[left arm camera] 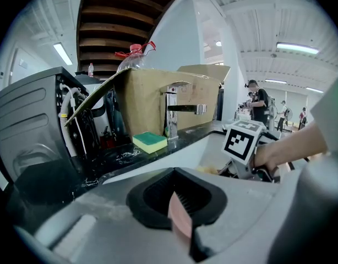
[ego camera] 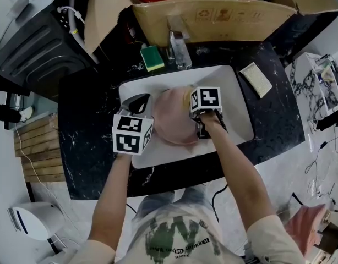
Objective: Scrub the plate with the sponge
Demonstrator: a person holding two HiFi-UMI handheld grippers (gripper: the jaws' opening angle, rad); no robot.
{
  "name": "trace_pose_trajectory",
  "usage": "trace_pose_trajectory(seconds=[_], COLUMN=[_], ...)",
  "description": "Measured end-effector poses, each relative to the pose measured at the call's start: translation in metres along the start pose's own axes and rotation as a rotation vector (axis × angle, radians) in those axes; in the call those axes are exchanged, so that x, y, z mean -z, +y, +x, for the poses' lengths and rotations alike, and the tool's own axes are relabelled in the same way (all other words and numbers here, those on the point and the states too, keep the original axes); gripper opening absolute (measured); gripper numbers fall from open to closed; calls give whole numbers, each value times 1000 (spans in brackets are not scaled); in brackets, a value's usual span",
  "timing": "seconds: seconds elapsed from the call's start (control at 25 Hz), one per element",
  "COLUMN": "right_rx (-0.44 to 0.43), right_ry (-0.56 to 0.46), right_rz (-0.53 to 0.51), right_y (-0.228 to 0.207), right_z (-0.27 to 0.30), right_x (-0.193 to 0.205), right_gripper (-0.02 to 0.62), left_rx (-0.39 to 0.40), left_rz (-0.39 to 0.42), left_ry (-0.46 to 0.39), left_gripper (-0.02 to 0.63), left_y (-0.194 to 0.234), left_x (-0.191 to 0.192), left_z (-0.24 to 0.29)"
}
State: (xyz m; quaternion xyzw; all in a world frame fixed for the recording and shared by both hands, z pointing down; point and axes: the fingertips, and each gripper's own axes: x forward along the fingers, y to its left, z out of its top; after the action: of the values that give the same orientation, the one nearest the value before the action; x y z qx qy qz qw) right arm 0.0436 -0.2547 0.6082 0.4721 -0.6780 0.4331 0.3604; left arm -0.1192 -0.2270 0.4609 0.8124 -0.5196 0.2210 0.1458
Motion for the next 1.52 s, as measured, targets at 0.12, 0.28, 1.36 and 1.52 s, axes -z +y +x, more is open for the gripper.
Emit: trace_pose_trajectory(seconds=[0.12, 0.28, 1.36, 1.52], right_rx=[12, 44, -95, -204], right_ry=[20, 44, 46, 64], right_rz=[-24, -48, -235, -265], right_y=[-1, -6, 30, 60], right_z=[-5, -11, -34, -34], right_x=[2, 5, -4, 1], right_gripper=[63, 63, 63, 63], left_rx=[4, 7, 18, 16], left_rz=[3, 8, 11, 14], left_ry=[-3, -5, -10, -8], left_gripper=[5, 5, 5, 5], left_y=[-1, -1, -2, -2], left_x=[-1, -1, -1, 0], left_z=[0, -2, -3, -3])
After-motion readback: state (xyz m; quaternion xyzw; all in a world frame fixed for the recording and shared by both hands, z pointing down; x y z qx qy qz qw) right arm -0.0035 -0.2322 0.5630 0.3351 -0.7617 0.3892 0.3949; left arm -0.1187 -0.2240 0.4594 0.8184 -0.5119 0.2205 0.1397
